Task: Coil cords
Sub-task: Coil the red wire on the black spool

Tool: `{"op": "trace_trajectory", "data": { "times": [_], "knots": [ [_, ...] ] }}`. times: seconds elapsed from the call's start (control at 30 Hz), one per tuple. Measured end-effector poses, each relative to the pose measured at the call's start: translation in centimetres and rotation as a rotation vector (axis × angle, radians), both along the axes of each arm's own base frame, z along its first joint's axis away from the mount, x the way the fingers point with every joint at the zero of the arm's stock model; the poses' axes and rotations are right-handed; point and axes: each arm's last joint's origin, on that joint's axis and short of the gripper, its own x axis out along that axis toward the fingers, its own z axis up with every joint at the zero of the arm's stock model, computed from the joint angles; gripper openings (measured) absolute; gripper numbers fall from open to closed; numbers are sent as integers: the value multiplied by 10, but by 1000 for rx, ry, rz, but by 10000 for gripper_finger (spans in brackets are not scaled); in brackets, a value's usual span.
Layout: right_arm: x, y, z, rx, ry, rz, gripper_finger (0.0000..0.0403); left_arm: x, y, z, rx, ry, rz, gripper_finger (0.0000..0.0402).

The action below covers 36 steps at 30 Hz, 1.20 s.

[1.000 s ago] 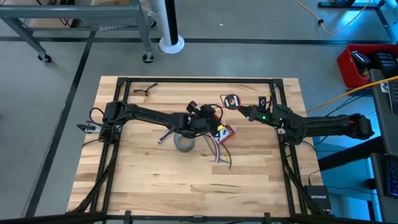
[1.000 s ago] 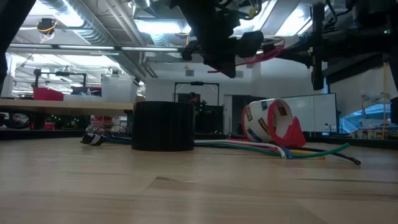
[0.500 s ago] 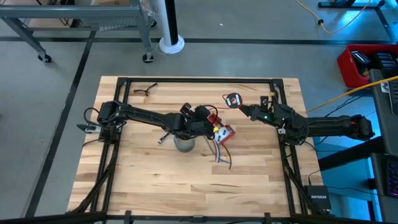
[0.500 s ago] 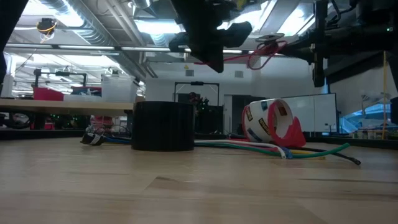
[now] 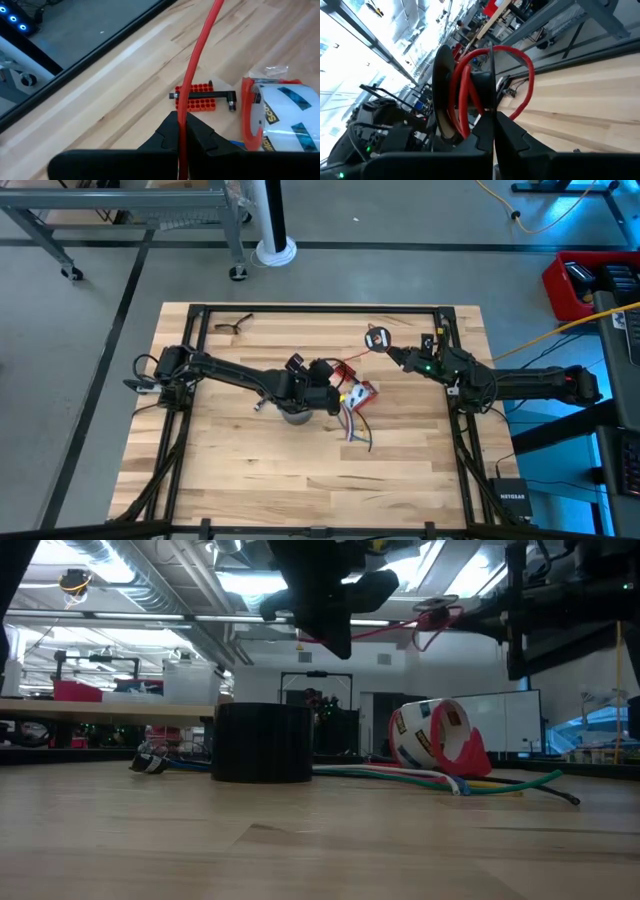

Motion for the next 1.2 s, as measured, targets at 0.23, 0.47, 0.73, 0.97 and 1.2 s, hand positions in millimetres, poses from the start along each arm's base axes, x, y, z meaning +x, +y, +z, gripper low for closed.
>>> {"op": "trace_trajectory", "data": {
  "times": [0.23,0.47,0.73,0.97,1.2],
  "knots": [
    [0,0,0,1,-2,-6,3,0,-4,0,-1,-8,-11,0],
    [0,0,2,-2,-24,19,3,12,5,5,-52,-60,-93,0],
    [-2,2,10,-19,-90,64,3,23,17,-9,-87,-63,-112,0],
    [-7,6,16,-15,-144,156,3,33,26,-25,-71,-73,-78,0],
    [-7,7,17,-14,-158,197,3,45,39,-23,52,-176,-71,0]
  ]
}}
